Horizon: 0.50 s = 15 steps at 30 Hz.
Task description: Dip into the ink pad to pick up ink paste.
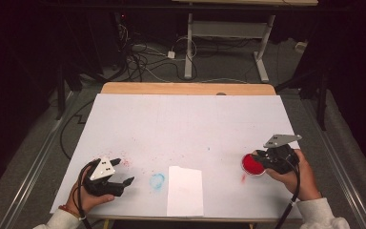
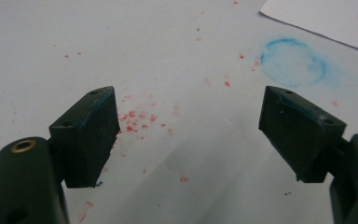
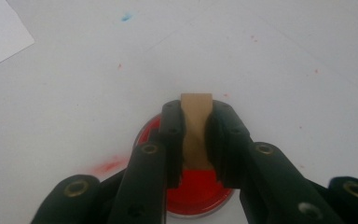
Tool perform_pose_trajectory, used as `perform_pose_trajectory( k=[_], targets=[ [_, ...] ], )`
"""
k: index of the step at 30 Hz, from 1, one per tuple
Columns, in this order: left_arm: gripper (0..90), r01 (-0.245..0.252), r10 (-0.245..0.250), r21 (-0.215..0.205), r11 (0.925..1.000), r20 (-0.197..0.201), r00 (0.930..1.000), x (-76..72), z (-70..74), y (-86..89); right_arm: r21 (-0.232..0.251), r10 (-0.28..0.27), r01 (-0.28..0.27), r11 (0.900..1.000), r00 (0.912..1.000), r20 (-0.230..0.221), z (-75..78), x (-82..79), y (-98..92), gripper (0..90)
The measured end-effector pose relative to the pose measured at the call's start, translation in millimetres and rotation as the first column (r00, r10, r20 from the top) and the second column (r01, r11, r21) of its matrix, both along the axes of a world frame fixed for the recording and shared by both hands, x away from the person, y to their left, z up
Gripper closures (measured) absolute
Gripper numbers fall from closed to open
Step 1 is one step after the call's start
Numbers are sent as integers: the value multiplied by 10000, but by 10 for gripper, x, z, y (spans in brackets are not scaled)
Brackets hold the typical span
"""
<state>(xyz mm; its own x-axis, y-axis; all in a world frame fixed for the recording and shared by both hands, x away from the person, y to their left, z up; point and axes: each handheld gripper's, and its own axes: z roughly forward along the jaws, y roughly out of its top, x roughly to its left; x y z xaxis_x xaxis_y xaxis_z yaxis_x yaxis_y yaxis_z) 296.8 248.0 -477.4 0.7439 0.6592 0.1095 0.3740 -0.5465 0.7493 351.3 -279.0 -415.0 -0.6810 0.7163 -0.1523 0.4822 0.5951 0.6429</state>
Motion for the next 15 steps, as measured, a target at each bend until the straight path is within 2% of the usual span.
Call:
perform_pose_trajectory(
  k=[8,13,15],
  targets=[
    [193,6,-6,-12,10000,72,10000,-14,10,14,-27,-65,66,10000,9994,333,70,-35,19,764],
    [193,31,-31,-12,10000,54,10000,-19,9,20,141,-286,276,9995,9968,740,106,-39,19,764],
    [193,12,-12,-10,10000,42,10000,-19,7,21,218,-313,298,9993,9966,764,113,-39,13,764]
  ],
)
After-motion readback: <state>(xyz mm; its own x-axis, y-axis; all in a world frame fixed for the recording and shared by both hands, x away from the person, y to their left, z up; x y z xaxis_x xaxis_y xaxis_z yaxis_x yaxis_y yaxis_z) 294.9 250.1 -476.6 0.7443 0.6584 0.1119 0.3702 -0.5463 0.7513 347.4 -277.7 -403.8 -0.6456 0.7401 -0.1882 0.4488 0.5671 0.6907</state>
